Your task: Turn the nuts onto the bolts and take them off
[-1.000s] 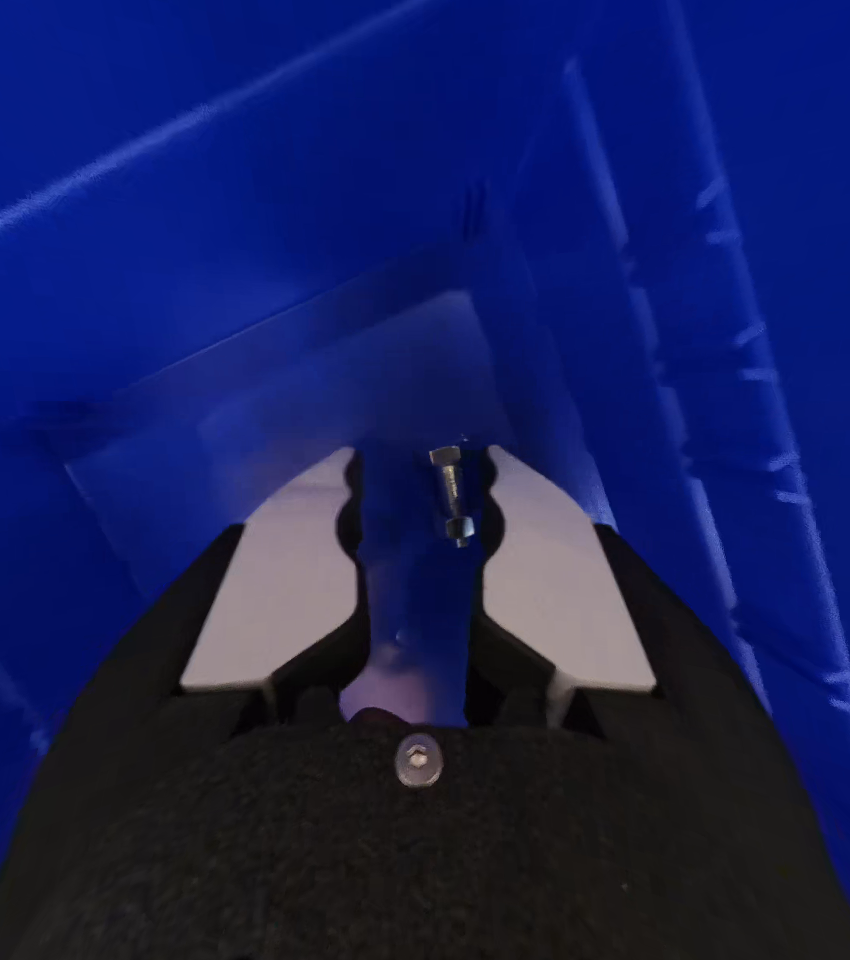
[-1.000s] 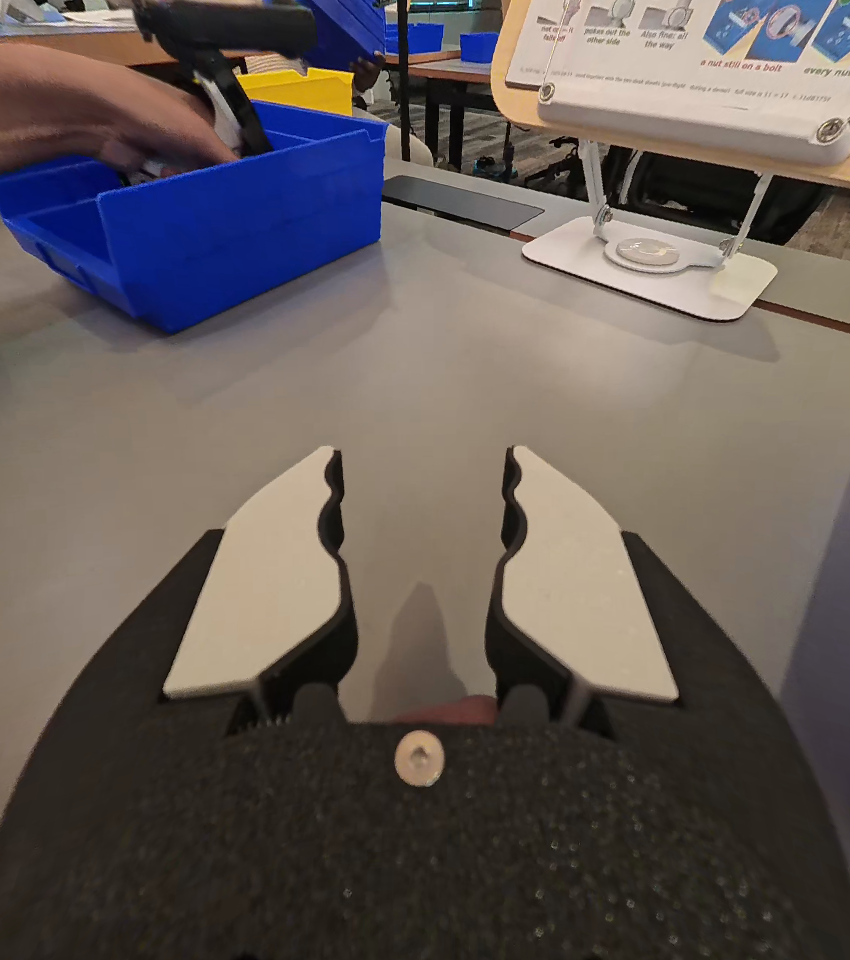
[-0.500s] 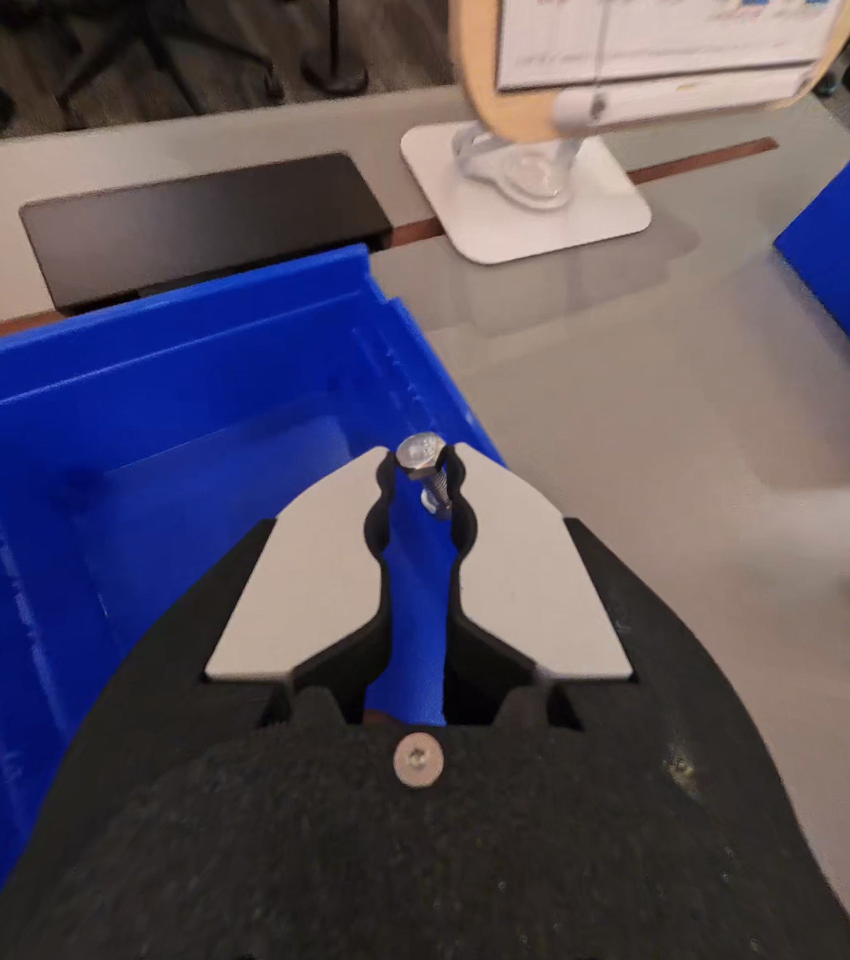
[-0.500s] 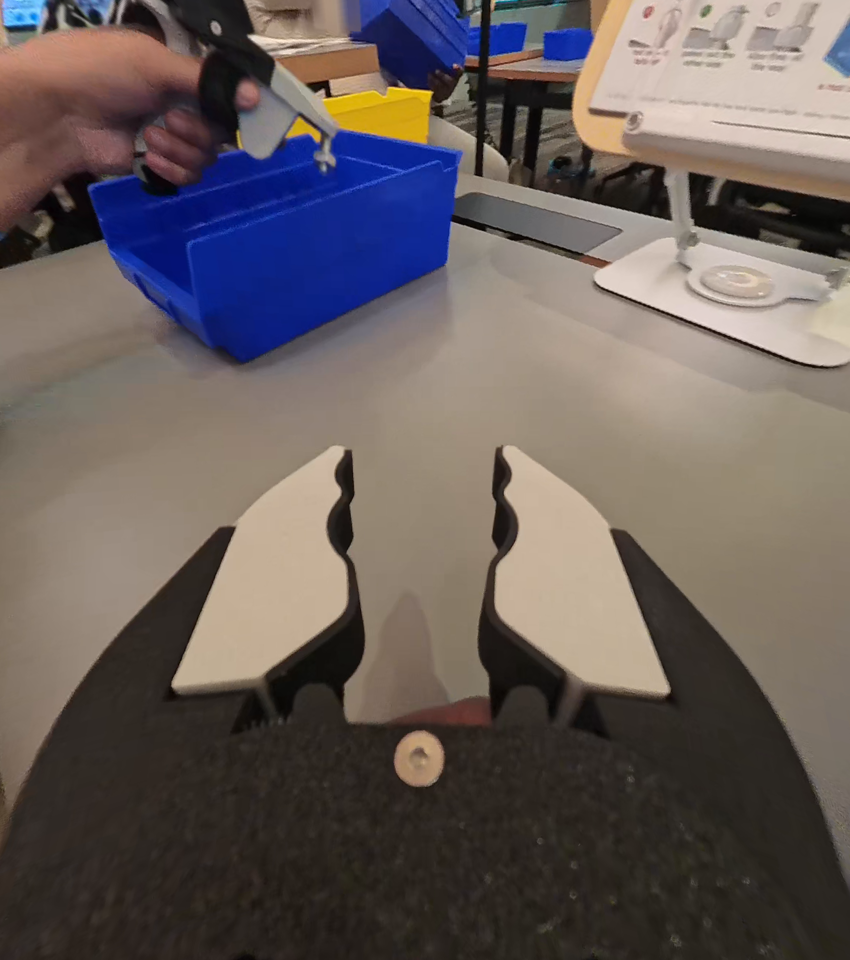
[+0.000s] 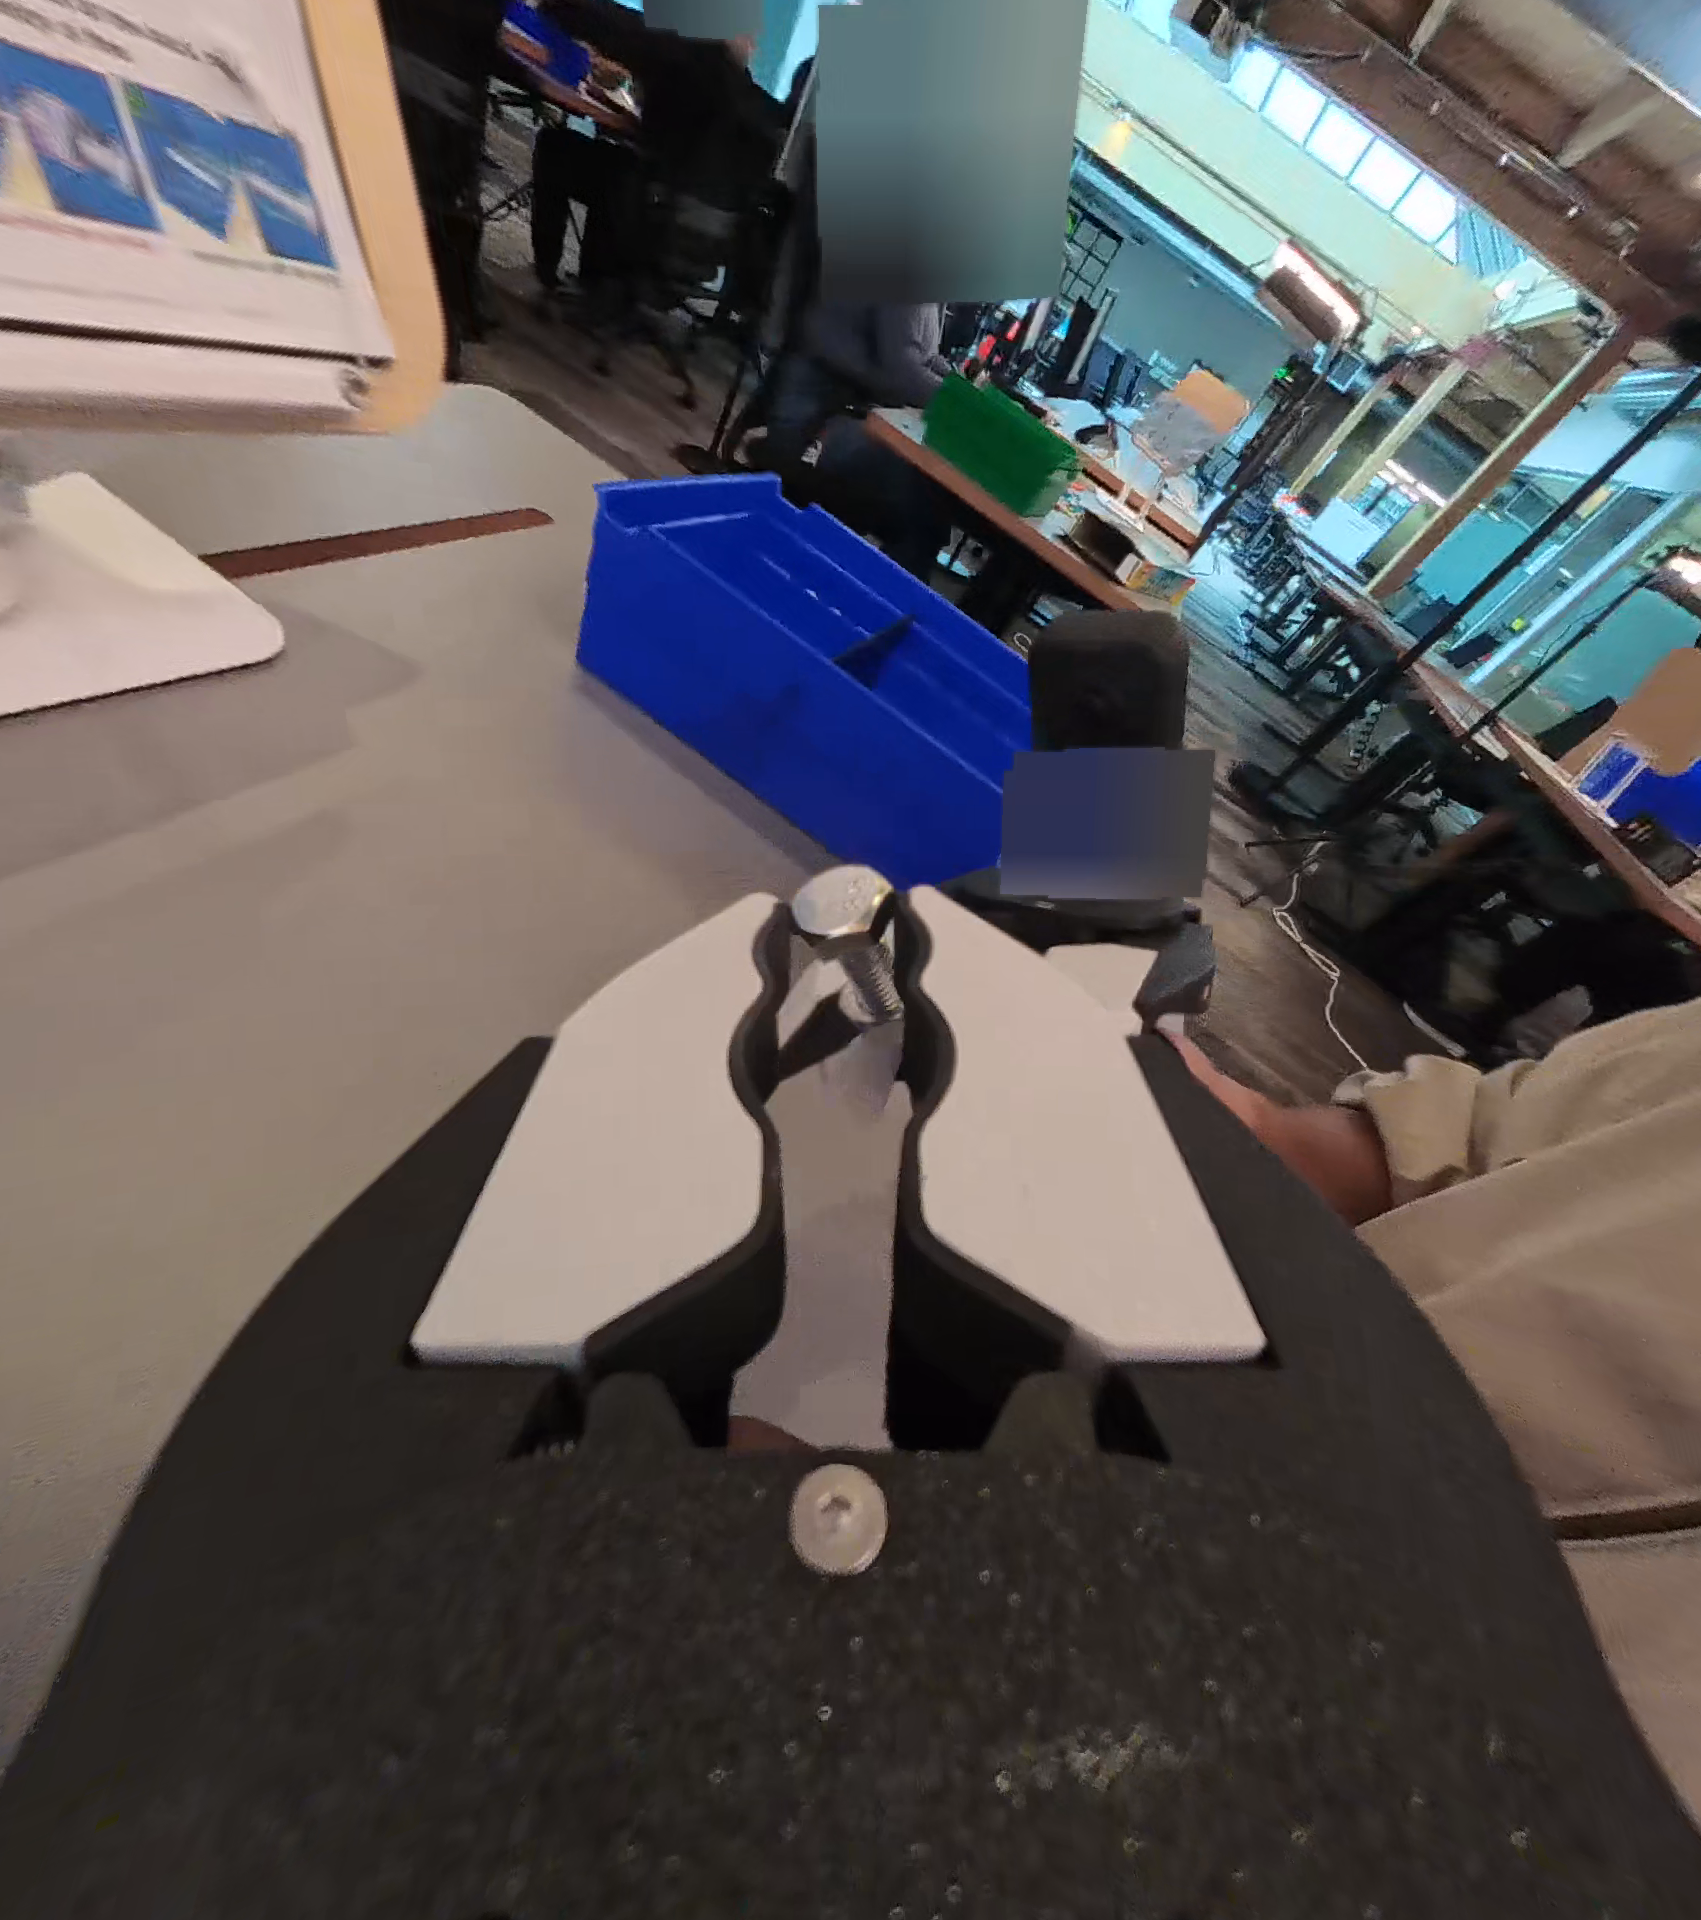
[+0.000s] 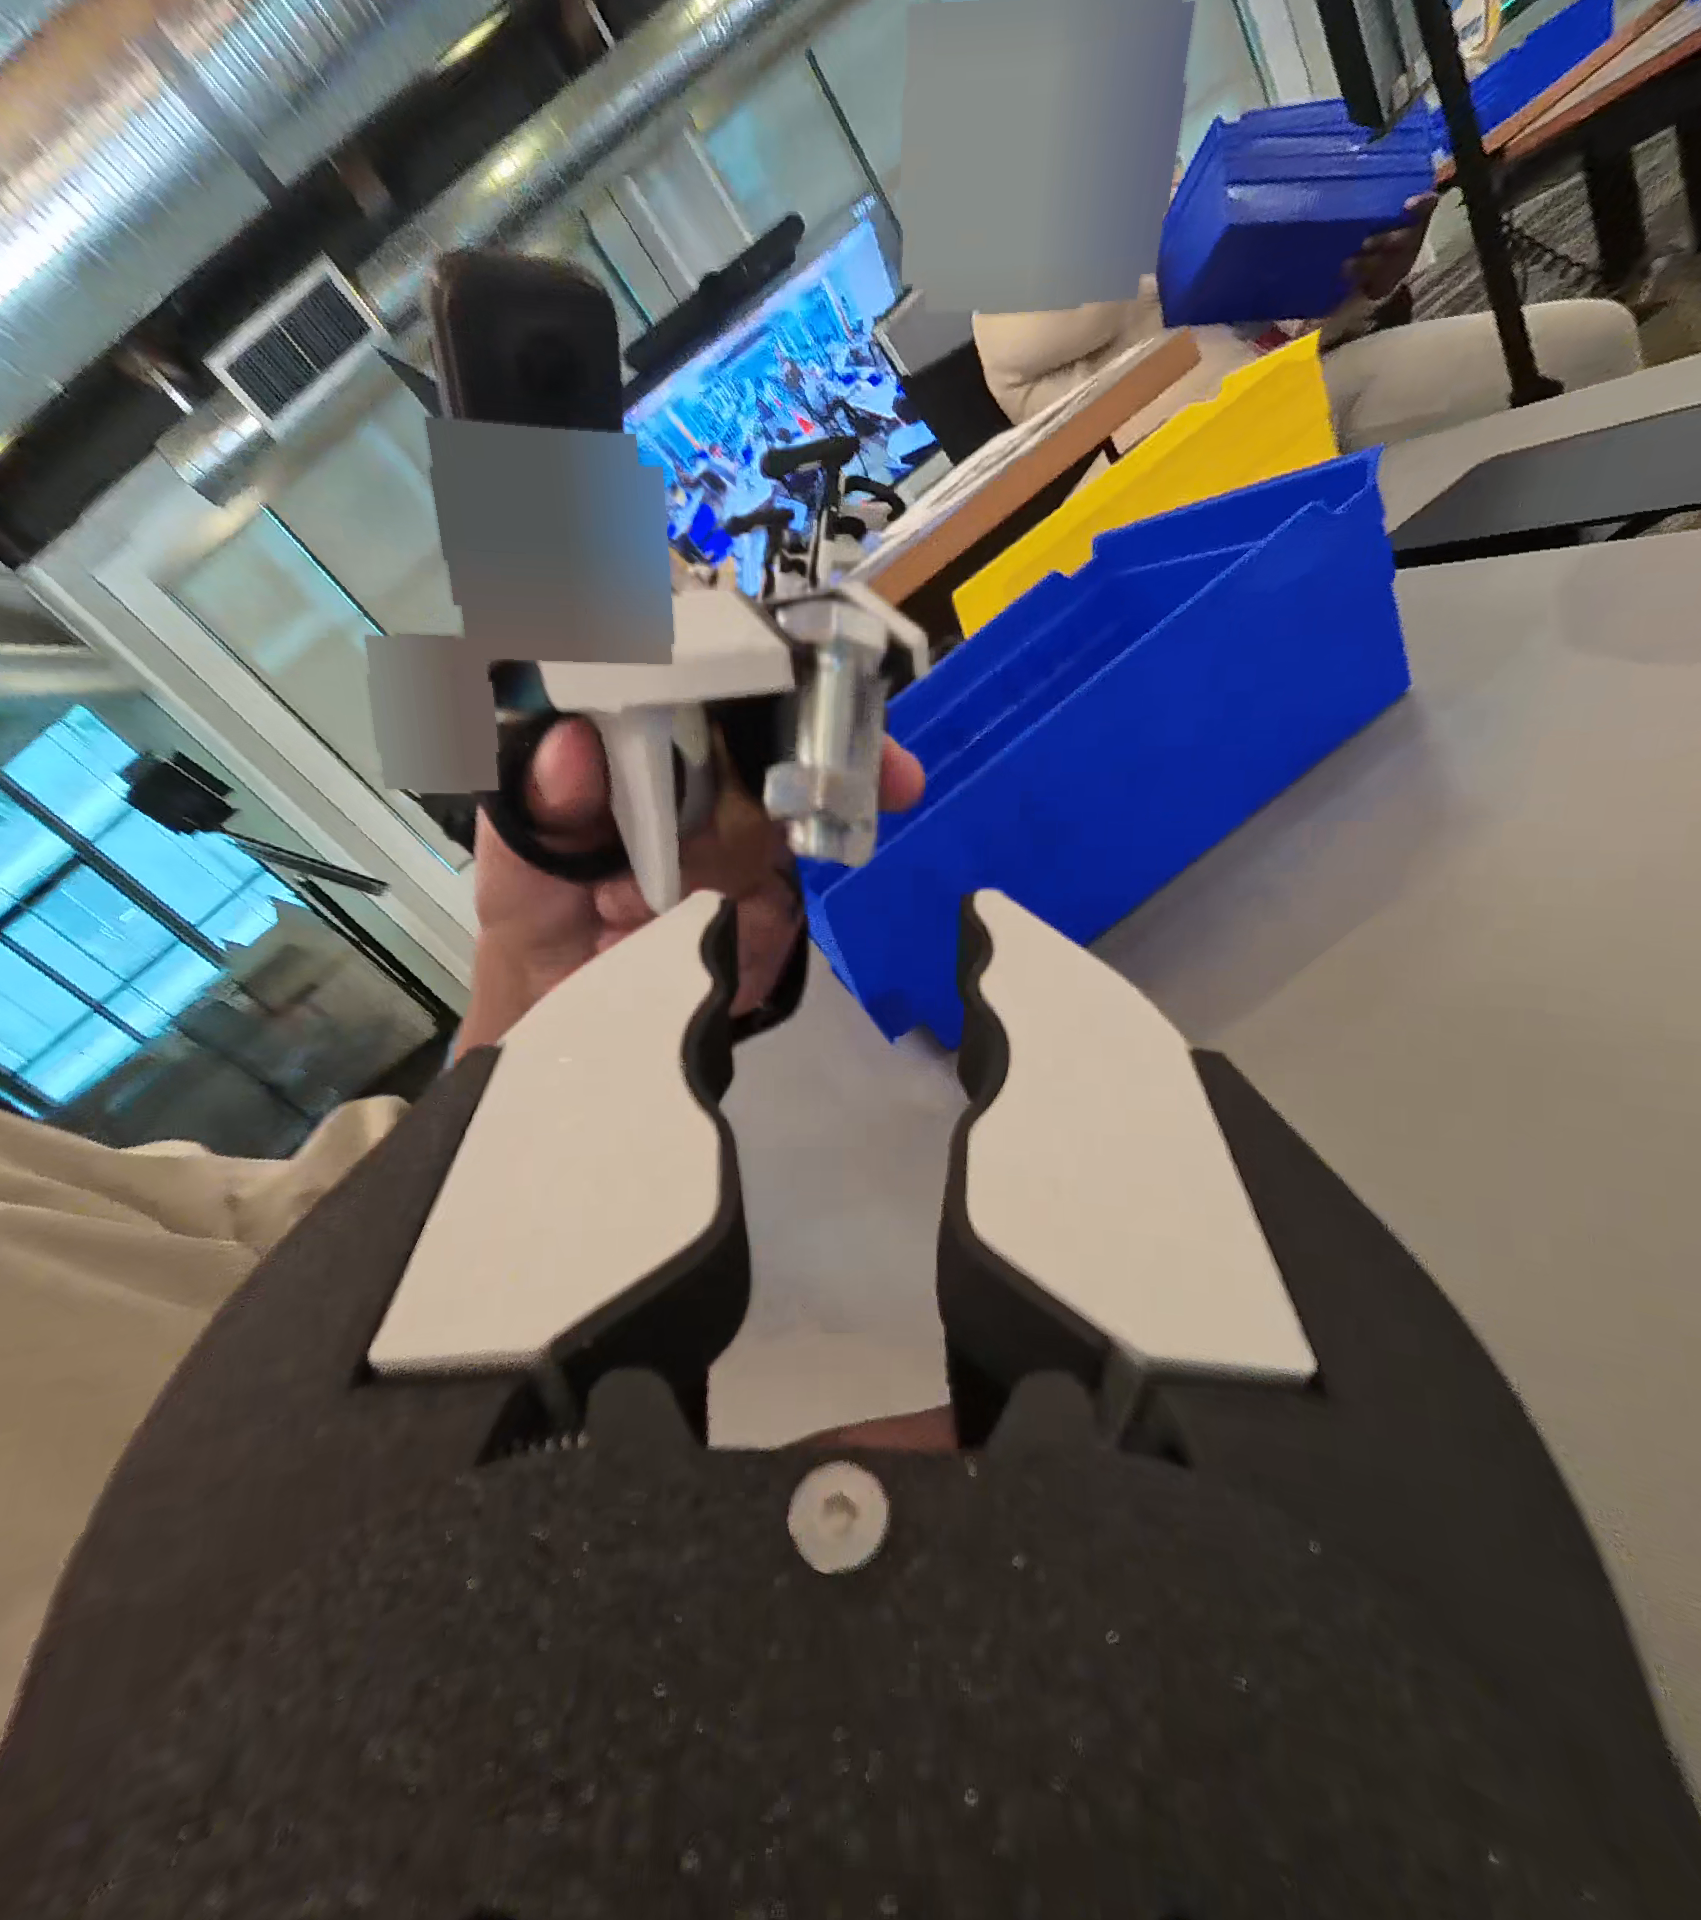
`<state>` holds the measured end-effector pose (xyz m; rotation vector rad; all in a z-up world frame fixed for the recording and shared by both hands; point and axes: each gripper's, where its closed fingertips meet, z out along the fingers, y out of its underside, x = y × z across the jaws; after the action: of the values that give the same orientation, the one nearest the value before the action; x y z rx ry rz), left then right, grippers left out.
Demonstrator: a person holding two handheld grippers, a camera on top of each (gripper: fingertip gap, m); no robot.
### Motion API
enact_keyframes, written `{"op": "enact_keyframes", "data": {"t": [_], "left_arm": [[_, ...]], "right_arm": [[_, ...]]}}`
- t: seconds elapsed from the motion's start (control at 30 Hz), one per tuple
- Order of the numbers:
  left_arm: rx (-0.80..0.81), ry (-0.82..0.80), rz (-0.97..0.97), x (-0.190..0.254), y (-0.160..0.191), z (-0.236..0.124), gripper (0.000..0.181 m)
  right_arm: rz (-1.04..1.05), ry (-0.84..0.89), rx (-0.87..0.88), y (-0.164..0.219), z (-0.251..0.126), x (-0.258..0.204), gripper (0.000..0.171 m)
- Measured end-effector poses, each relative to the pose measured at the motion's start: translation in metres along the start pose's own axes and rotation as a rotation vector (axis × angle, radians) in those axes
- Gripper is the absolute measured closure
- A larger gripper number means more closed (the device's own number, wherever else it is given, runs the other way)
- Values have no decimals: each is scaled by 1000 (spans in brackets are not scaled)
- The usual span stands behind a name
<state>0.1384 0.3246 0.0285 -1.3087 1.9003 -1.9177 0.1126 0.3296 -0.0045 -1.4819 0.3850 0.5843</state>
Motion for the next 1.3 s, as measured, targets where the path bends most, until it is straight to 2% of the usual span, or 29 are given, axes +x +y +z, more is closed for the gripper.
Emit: {"op": "enact_keyframes", "data": {"t": [0.1,0.2,0.3,0.37,0.43,0.5,0.67,0.83,0.93,1.03,1.17,1.3], "left_arm": [[-27,-10,26,1,13,18,163],[-30,3,-4,-2,19,27,163],[-20,-8,-19,-8,19,28,163],[5,32,-49,-3,15,28,163],[6,48,-45,2,14,29,163],[-5,41,-33,3,16,31,163],[-15,-12,-42,-11,23,29,163],[3,44,-69,0,20,29,163],[9,76,-66,7,20,30,163],[20,120,-100,14,19,30,163],[0,143,-85,18,24,31,163],[-88,216,-28,29,40,27,162]], "right_arm": [[-31,19,53,-6,-15,-3,131],[-129,73,64,-11,-29,-7,124],[-219,135,112,-20,-42,-9,128],[-233,169,56,-11,-39,-1,124],[-180,130,2,1,-30,0,116],[-173,98,22,-1,-28,-7,117],[-272,155,82,-14,-40,-11,118],[-184,122,2,6,-27,-1,113],[-190,118,46,1,-28,-2,125],[-184,106,70,-4,-32,0,152],[-224,89,12,0,-36,-1,152],[-419,63,-183,14,-48,-4,153]]}}
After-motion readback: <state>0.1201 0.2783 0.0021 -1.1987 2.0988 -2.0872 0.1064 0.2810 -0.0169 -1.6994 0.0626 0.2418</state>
